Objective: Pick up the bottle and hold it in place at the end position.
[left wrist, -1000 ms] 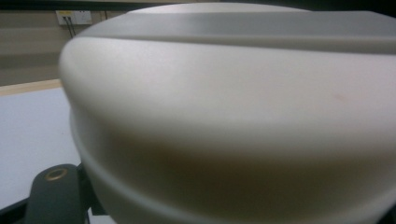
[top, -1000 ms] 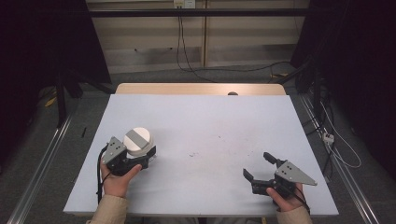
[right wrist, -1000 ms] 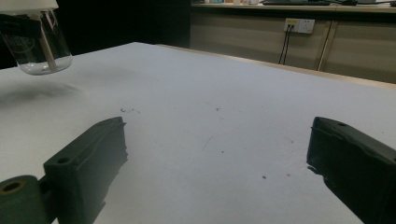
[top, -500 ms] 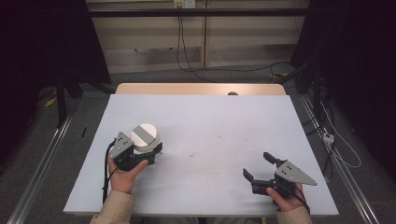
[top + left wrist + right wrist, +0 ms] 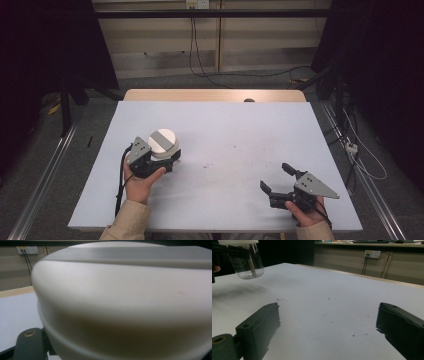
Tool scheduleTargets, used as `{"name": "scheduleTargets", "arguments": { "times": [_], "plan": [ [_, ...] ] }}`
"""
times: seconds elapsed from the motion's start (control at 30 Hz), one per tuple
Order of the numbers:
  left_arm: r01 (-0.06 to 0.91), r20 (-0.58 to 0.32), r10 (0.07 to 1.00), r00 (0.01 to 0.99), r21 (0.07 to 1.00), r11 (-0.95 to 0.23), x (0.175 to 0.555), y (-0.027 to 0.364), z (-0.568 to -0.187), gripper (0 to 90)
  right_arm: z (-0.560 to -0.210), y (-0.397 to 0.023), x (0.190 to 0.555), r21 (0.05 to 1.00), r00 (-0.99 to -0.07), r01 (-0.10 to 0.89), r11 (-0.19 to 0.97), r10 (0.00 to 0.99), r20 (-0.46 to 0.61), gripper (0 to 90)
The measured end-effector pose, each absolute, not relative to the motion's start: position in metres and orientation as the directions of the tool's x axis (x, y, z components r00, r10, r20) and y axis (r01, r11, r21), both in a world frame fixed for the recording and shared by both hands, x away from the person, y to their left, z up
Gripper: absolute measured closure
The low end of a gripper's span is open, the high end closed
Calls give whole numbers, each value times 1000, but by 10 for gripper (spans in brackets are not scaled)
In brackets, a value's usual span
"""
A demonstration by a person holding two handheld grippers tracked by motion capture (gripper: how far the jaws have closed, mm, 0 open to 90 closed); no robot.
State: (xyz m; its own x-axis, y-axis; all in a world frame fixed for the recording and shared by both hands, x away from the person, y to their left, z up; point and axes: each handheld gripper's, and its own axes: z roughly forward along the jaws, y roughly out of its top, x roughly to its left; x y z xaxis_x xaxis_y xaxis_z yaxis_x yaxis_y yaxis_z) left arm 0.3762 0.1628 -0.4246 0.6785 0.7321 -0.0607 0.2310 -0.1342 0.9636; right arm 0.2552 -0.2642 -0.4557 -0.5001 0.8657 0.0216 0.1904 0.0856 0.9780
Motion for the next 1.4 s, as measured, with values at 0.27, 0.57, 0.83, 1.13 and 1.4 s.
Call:
{"name": "scheduleTargets", "arguments": {
  "times": [0.27, 0.57, 0.83, 1.13, 1.4],
  "plan": [
    [223, -53, 720, 692, 964, -143, 382, 153, -423, 184, -456, -265, 255, 978, -500, 191, 84, 866, 24, 46],
    [221, -48, 709, 703, 963, -154, 388, 143, -423, 185, -456, -265, 255, 977, -499, 196, 83, 866, 26, 46],
    [216, -49, 702, 710, 965, -151, 393, 136, -421, 185, -456, -265, 256, 977, -499, 196, 83, 866, 26, 46],
    [216, -50, 695, 717, 964, -153, 398, 129, -421, 185, -456, -265, 256, 977, -500, 195, 84, 866, 25, 46],
    [215, -50, 687, 725, 964, -156, 402, 122, -419, 185, -457, -265, 256, 977, -500, 195, 84, 866, 25, 47]
  ]
}}
